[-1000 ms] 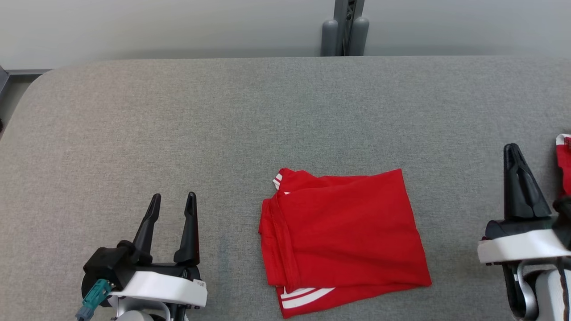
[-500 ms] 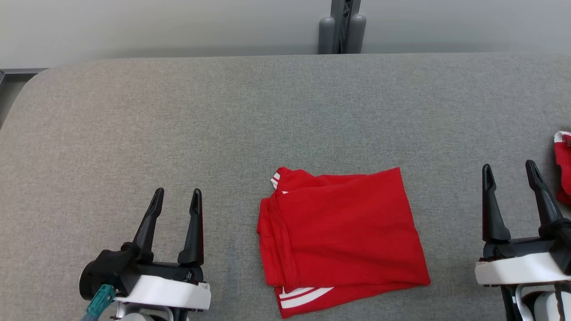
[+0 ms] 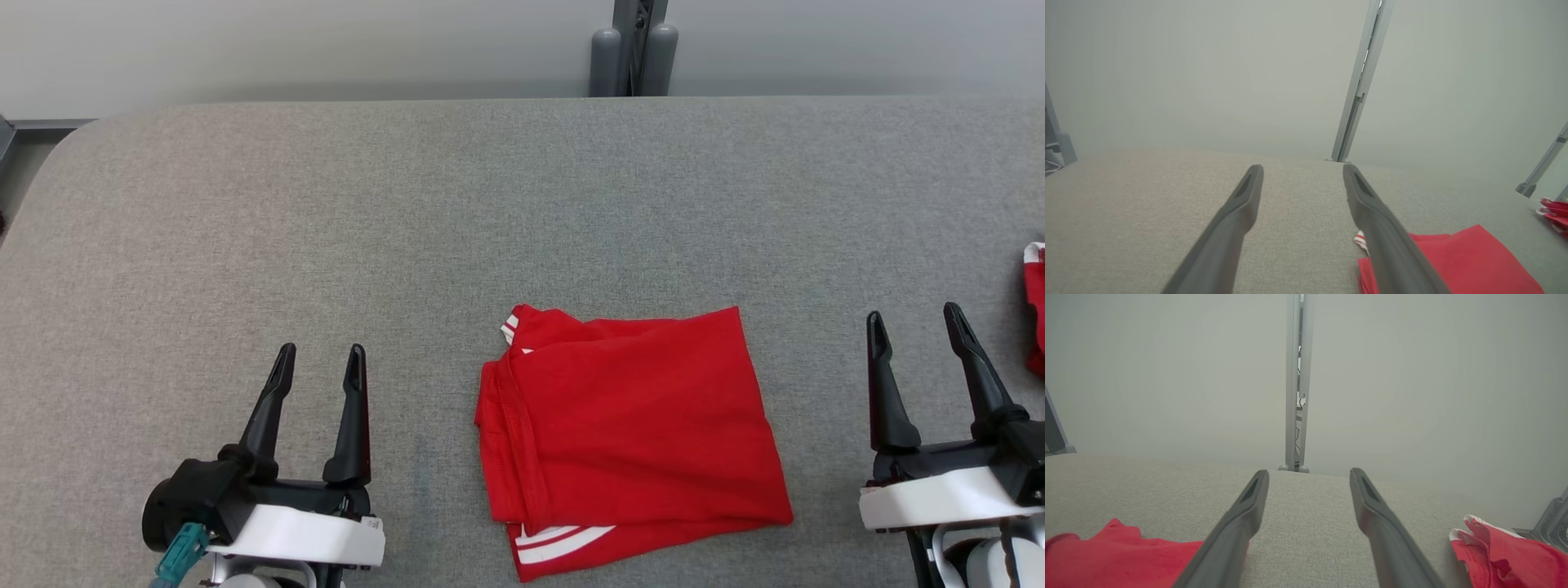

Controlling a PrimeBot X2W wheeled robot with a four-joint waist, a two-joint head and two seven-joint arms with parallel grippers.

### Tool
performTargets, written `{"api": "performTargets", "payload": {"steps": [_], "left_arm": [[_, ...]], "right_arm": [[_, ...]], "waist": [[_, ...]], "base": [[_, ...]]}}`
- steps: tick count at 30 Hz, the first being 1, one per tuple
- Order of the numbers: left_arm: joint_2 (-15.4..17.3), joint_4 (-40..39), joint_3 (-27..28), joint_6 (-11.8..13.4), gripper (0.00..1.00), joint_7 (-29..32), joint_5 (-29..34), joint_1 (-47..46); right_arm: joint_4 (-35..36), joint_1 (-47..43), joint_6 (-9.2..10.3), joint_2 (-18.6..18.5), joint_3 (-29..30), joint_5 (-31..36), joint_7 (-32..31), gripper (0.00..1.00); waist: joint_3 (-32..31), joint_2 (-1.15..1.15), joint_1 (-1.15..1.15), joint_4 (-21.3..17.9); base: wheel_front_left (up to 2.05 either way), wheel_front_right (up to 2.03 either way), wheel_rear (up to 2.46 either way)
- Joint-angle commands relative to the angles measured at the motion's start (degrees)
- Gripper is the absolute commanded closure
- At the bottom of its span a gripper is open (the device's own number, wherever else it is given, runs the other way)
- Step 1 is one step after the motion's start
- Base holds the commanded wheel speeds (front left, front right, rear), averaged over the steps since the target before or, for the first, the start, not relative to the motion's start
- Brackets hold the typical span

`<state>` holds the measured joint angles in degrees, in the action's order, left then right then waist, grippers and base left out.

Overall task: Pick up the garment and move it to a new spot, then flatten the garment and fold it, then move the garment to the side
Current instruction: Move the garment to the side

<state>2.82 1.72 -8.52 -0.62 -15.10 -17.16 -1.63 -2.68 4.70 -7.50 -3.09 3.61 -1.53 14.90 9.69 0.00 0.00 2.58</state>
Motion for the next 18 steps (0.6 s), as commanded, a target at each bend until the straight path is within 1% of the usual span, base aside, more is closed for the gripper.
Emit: {"api": "performTargets", "payload": {"steps": [1,4,7,8,11,15,18], "left_arm": [[0.2,0.1,0.0,-0.1,0.00,0.0,-0.2,-0.2],[0.2,0.4,-0.1,0.0,0.00,0.0,-0.4,-0.4],[0.2,0.9,-0.5,-0.3,0.00,0.0,-0.6,-0.7],[0.2,1.2,-0.7,-0.4,0.00,0.0,-0.8,-0.9],[0.2,1.7,-1.1,-0.6,0.00,0.0,-1.1,-1.4],[0.2,3.3,-1.5,-0.7,0.00,0.0,-1.5,-1.9],[0.2,4.3,-1.8,-0.9,0.00,0.0,-1.5,-2.8]], "right_arm": [[-0.3,-0.2,0.00,-0.5,0.1,0.0,0.3,0.00],[-1.6,-0.2,0.00,-0.9,-1.5,-1.5,0.3,0.00],[-6.8,-0.4,-0.01,-2.8,-6.4,-7.6,0.0,0.00],[-8.6,0.4,-0.01,-4.4,-9.1,-10.3,-1.2,0.00],[-10.7,3.1,-0.01,-10.1,-16.8,-19.5,-5.6,0.00],[-9.1,6.0,-0.01,-19.1,-25.8,-30.7,-13.1,0.00],[-7.5,8.4,-0.01,-24.9,-30.1,-39.9,-19.5,0.00]], "waist": [[0.0,0.00,0.00,0.1],[0.4,0.00,0.00,0.4],[0.9,0.00,0.00,0.8],[1.1,0.00,0.00,0.9],[2.1,0.00,0.00,1.2],[3.4,0.00,0.00,1.6],[4.5,0.00,0.00,1.8]], "base": [[0.00,0.00,0.00],[0.00,0.00,0.00],[0.00,0.00,0.00],[0.00,0.00,0.00],[0.00,0.00,0.00],[0.00,0.00,0.00],[0.00,0.00,0.00]]}}
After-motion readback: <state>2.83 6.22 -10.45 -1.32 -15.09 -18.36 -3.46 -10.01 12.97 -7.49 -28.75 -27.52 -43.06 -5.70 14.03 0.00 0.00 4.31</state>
